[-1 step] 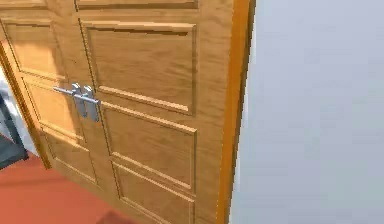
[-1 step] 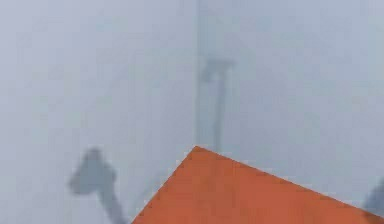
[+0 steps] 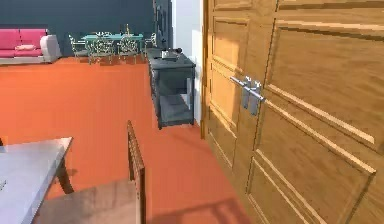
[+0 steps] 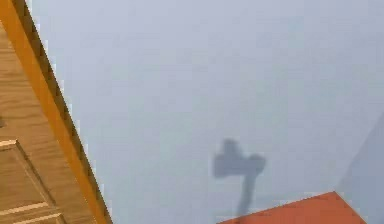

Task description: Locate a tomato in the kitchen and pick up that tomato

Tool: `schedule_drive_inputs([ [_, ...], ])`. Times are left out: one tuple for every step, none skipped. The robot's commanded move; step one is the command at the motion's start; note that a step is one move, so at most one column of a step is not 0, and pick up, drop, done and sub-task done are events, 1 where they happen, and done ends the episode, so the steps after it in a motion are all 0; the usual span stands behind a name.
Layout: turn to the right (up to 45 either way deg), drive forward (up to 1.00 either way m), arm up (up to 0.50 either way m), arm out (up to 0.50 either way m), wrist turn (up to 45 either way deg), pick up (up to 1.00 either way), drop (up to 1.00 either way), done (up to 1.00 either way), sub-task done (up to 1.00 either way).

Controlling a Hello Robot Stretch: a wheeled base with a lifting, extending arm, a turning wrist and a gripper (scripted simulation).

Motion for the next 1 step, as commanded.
schedule_drive_inputs([
  [-45.0,0.00,0.00,0.00,0.0,0.00,0.00,0.00,0.00],
])
